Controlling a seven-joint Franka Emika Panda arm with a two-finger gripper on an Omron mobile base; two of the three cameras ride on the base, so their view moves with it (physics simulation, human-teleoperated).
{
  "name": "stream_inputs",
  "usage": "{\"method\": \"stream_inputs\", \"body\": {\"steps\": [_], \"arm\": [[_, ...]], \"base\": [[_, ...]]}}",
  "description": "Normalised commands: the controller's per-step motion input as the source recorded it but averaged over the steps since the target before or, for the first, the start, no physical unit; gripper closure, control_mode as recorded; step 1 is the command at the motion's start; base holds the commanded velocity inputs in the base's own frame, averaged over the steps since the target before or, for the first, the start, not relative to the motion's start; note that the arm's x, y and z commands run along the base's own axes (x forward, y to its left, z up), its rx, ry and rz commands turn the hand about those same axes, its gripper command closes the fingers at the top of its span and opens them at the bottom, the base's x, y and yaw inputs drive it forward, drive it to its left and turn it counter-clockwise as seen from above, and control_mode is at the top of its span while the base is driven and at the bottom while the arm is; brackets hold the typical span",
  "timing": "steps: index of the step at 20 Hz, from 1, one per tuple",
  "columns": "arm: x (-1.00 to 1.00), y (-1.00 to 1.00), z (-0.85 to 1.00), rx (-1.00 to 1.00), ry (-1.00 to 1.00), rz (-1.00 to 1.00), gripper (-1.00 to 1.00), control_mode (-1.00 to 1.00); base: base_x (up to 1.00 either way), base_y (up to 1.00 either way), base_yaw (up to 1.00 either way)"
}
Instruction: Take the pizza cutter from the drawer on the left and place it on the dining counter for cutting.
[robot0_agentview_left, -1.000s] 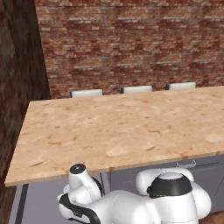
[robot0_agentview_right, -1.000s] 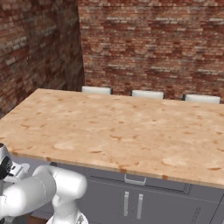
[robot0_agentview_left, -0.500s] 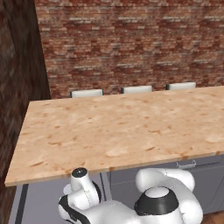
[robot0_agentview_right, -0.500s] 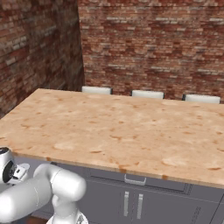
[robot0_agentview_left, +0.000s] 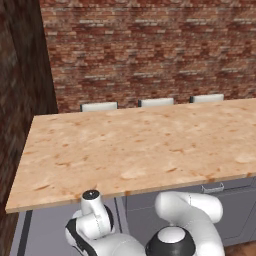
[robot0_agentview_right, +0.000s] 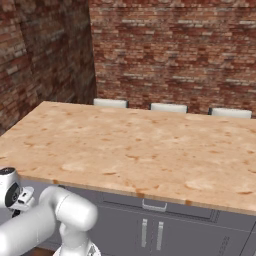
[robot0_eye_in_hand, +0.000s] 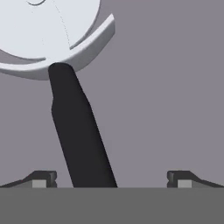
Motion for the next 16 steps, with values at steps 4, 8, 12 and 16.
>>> {"method": "stream_inputs", "body": {"steps": [4, 8, 12, 16], "arm": [[0.0, 0.02, -0.32, 0.0, 0.0, 0.0, 1.0, -1.0], [0.0, 0.02, -0.22, 0.0, 0.0, 0.0, 1.0, -1.0], [-0.11, 0.0, 0.0, 0.0, 0.0, 0.0, 1.0, -1.0], [-0.54, 0.0, 0.01, 0.0, 0.0, 0.0, 1.0, -1.0]], "base": [[0.0, 0.0, 0.0], [0.0, 0.0, 0.0], [0.0, 0.0, 0.0], [0.0, 0.0, 0.0]]}}
